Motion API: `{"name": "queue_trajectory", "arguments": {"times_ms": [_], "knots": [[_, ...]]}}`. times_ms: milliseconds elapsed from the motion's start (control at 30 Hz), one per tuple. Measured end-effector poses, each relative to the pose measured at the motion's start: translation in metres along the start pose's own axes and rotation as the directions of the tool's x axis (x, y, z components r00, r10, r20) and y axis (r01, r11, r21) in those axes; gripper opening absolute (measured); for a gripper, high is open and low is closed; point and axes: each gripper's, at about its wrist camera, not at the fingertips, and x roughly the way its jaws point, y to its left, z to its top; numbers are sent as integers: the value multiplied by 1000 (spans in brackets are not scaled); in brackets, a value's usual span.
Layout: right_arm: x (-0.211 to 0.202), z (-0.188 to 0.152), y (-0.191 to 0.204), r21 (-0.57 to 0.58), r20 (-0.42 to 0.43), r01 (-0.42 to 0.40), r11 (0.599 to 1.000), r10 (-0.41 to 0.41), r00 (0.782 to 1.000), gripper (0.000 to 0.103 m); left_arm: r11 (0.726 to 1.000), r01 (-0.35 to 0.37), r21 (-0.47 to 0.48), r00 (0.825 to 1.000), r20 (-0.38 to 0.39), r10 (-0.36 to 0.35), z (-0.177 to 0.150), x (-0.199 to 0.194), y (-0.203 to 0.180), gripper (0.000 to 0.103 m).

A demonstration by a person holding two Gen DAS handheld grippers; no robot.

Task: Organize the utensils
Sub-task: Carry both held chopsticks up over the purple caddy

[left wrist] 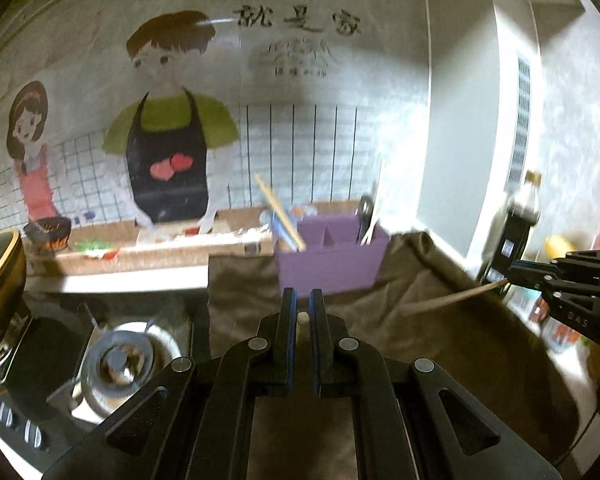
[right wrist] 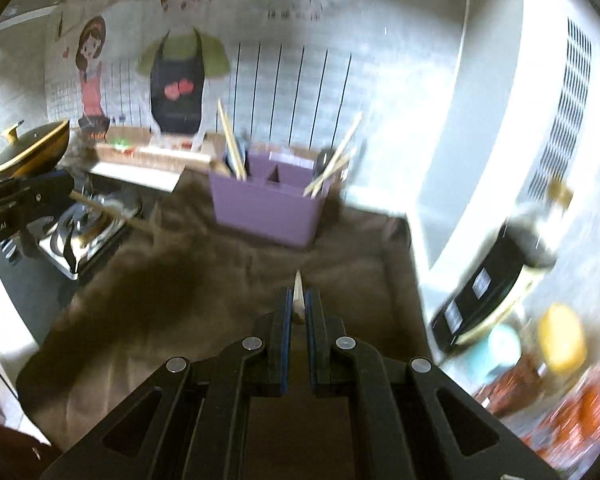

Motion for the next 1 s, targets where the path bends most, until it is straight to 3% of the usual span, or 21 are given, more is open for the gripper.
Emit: {"name": "queue_trajectory", "arguments": {"times_ms": [267,433,667,833,1000], "knots": [[-16,92,-15,23,56,-43,999,42,998,6,994,106,8,993,47,-106,81,0,-3,6],[-40,160,-25,31,120,-68,997,64,991,6,980,200,18,974,106,-200,149,-7,-5,6],[-36,235,-41,64,184,-48,997,36,982,6,985,170,11,961,219,-168,222,12,3,6],[-4,252,-47,76,202,-44,996,27,979,6,989,149,-10,963,229,-142,238,48,10,6],[53,249,-48,100,140,-107,989,93,986,6,990,137,-45,979,157,-129,228,102,16,6]]}}
